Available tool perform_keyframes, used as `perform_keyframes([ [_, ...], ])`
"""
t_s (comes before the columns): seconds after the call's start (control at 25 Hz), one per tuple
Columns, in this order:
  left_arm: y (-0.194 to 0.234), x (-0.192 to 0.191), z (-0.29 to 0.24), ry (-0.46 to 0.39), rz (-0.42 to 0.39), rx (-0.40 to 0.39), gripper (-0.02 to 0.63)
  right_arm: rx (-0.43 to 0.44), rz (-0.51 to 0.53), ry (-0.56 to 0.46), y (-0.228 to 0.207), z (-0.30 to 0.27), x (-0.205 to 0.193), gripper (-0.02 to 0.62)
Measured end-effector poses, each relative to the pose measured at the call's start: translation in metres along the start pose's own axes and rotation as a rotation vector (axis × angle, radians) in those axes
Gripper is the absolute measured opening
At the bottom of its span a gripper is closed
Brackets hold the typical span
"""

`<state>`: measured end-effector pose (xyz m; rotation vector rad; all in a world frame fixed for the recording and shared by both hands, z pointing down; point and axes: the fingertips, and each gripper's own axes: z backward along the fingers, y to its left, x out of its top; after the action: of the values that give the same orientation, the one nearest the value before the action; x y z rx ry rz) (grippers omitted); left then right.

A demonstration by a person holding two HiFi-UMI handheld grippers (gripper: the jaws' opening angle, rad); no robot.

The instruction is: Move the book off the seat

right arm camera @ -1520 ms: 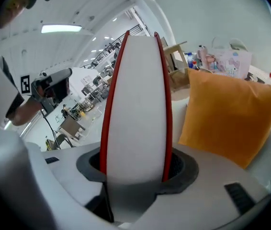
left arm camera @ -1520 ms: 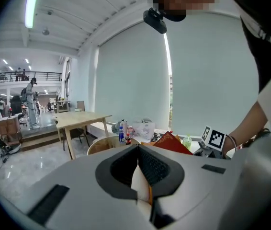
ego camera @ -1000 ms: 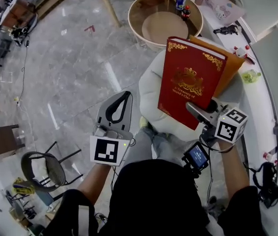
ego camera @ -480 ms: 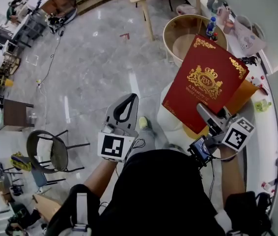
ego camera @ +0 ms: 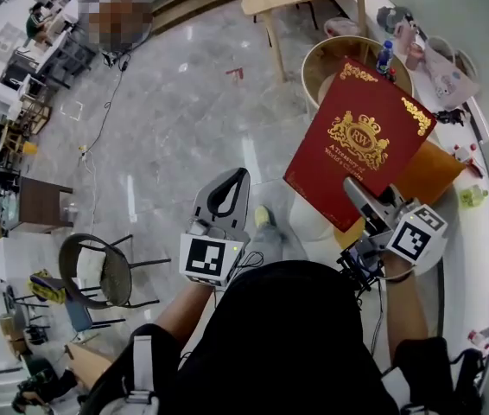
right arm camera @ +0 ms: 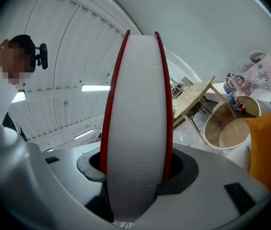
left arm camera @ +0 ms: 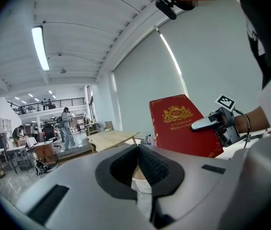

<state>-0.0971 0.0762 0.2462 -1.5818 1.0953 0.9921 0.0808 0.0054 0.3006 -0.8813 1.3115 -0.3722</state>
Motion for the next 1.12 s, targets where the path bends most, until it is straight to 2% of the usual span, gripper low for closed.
perform_keyframes([
  [0.24,0.040,-0.011,-0.027,-0.010,0.030,-0.035,0.012,-0.036,0.023,0.009,-0.005,-0.048,0.002,0.249],
  [0.56,0.124,-0.039,-0.059,-0.035,0.094,-0.070,0.012,-0.098,0.022,0.010,-0.007,-0.131,0.000,0.249],
  [0.88,0.204,-0.068,-0.084,-0.029,0.068,-0.115,0.012,-0.173,0.023,0.004,-0.010,-0.205,0.003,0.249],
  [1.12,0.267,-0.078,-0.102,-0.066,0.152,-0.121,0.012,-0.220,0.022,-0.021,-0.017,-0.262,0.004,0.249],
])
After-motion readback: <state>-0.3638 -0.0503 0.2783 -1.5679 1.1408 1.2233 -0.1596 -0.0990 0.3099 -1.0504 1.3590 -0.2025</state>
